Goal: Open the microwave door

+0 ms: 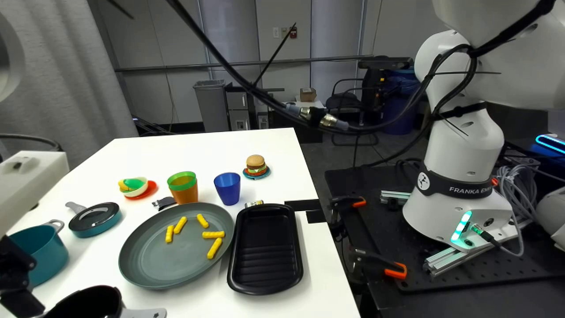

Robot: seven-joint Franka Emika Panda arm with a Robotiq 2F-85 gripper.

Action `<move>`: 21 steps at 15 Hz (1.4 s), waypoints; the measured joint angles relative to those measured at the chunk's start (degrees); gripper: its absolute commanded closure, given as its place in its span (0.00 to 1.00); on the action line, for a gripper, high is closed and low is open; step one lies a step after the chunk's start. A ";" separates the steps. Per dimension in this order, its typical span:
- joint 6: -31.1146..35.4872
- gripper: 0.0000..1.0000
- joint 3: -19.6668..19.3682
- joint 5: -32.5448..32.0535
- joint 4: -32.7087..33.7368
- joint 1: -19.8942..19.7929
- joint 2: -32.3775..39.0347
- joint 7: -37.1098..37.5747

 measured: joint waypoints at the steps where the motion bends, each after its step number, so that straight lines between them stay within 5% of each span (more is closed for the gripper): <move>1: 0.14 0.00 -0.02 -0.03 0.00 0.00 0.00 0.00; 21: 6.08 0.00 -1.38 0.80 -2.12 -0.26 1.68 9.98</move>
